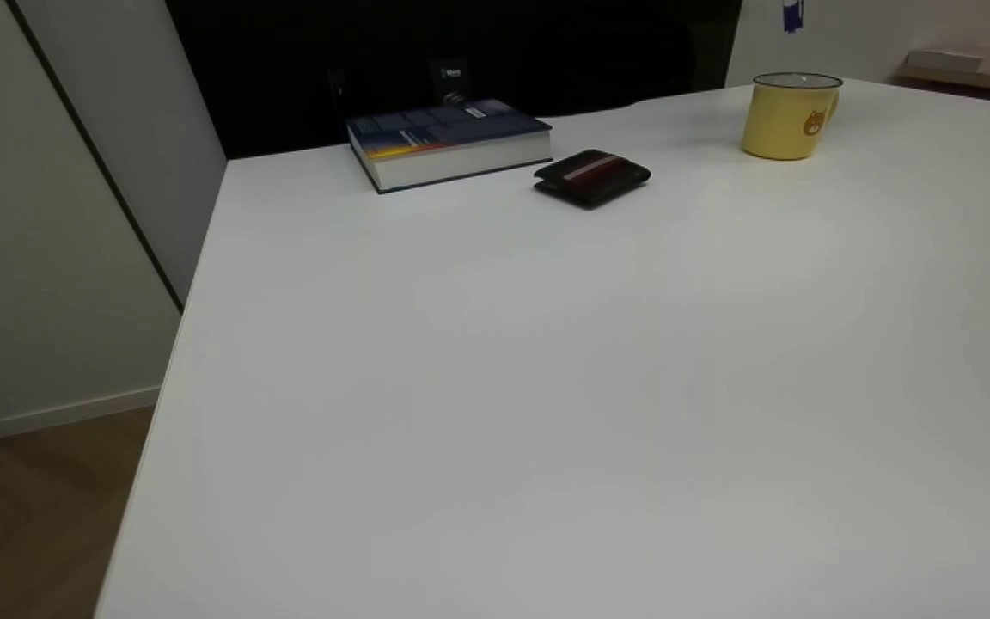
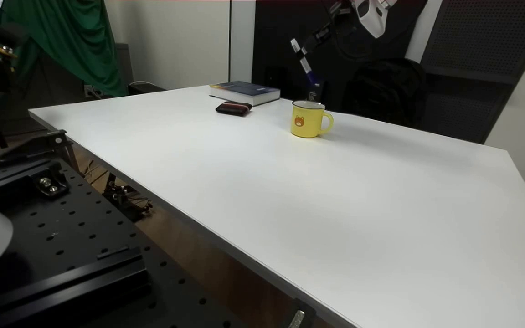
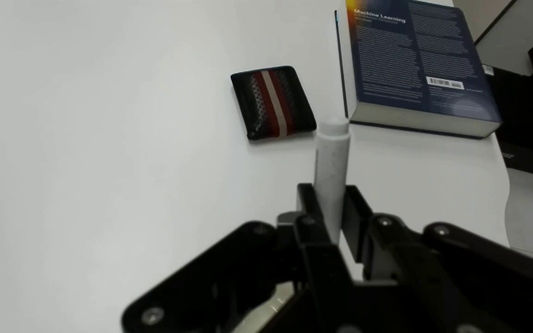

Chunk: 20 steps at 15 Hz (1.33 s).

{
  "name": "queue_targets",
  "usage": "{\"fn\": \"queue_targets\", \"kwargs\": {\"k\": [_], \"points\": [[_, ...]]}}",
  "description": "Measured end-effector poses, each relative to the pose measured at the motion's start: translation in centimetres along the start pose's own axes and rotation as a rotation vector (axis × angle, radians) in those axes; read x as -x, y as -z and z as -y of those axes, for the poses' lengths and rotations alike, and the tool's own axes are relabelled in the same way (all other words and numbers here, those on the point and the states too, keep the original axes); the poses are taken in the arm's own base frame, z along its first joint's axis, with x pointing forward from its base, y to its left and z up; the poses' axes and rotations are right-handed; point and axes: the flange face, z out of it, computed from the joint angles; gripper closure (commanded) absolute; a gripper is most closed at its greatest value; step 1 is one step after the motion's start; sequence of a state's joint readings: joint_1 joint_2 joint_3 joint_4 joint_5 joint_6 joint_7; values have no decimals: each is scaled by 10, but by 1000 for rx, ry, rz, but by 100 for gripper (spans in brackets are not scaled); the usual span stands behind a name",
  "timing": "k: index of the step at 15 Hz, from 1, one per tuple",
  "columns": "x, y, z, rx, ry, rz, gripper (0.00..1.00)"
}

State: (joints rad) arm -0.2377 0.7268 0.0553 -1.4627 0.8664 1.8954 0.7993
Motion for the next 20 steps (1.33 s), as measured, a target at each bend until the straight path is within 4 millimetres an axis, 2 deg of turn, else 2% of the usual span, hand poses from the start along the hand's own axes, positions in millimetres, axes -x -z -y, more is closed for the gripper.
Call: {"fn": "queue_targets", "kwargs": {"k": [11, 20], "points": [[-13, -24, -10, 40, -28, 26, 96], [-39, 2, -20, 17, -65, -6, 96]]}}
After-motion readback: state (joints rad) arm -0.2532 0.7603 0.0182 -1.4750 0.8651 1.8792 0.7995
